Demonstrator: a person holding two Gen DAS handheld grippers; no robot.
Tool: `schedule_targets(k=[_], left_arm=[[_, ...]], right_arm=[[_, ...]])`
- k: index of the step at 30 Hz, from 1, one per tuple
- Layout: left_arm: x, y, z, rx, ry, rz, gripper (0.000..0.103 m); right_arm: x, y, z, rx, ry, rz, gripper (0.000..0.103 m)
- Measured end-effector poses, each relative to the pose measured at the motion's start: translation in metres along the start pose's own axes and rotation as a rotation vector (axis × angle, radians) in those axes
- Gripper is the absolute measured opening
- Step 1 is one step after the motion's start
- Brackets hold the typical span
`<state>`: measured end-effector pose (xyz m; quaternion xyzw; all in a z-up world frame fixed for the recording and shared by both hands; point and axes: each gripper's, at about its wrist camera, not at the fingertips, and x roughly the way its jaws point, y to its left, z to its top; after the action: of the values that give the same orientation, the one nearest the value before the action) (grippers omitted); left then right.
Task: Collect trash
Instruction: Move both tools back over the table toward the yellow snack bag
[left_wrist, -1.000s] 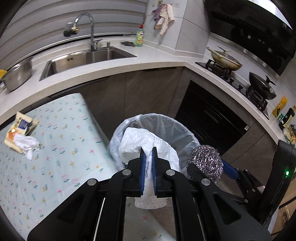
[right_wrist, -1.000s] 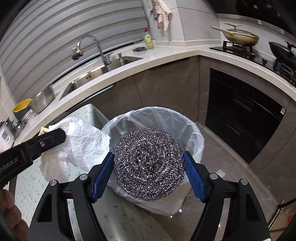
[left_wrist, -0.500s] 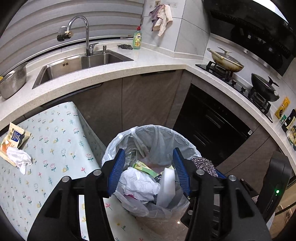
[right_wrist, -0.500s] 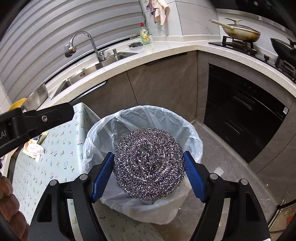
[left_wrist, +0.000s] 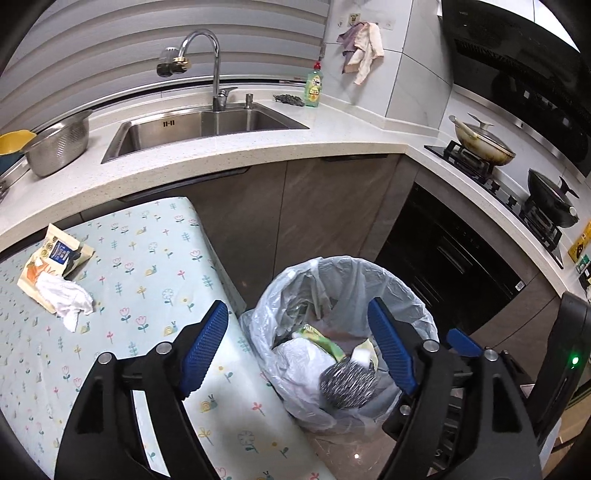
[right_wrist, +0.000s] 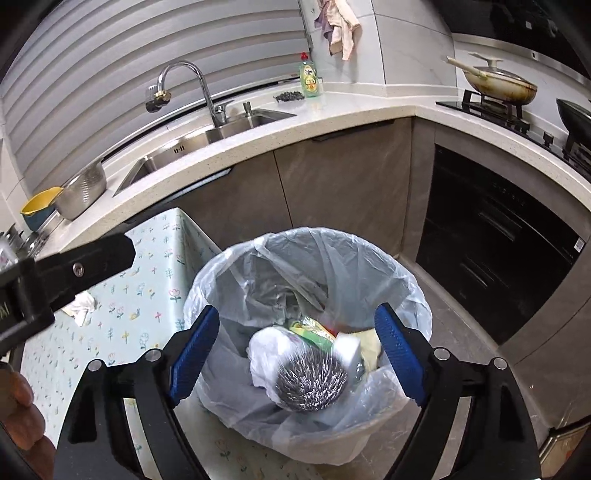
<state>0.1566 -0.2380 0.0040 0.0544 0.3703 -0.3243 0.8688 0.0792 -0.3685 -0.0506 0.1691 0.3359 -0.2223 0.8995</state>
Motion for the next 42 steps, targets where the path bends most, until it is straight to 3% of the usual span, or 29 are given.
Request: schedule_targets(k=[22, 31, 42], left_arm=[[-0.048, 0.065, -0.006, -0.095, -0.045, 0.064, 0.076], [-0.07, 0.107, -0.012, -0.151, -0.068, 0.115, 0.076], [-0.089, 0.187, -0.029, -0.257, -0.071, 0.201, 0.079]], right_arm=[[-0.031, 0.065, 0.007, -0.093, -0.035, 0.036, 0.083], [-0.038, 0.108, 0.003, -0.154, -0.037, 0.071, 0.083], [-0.027, 0.18, -0.009, -0.242, -0.005, 0.136, 0.083]])
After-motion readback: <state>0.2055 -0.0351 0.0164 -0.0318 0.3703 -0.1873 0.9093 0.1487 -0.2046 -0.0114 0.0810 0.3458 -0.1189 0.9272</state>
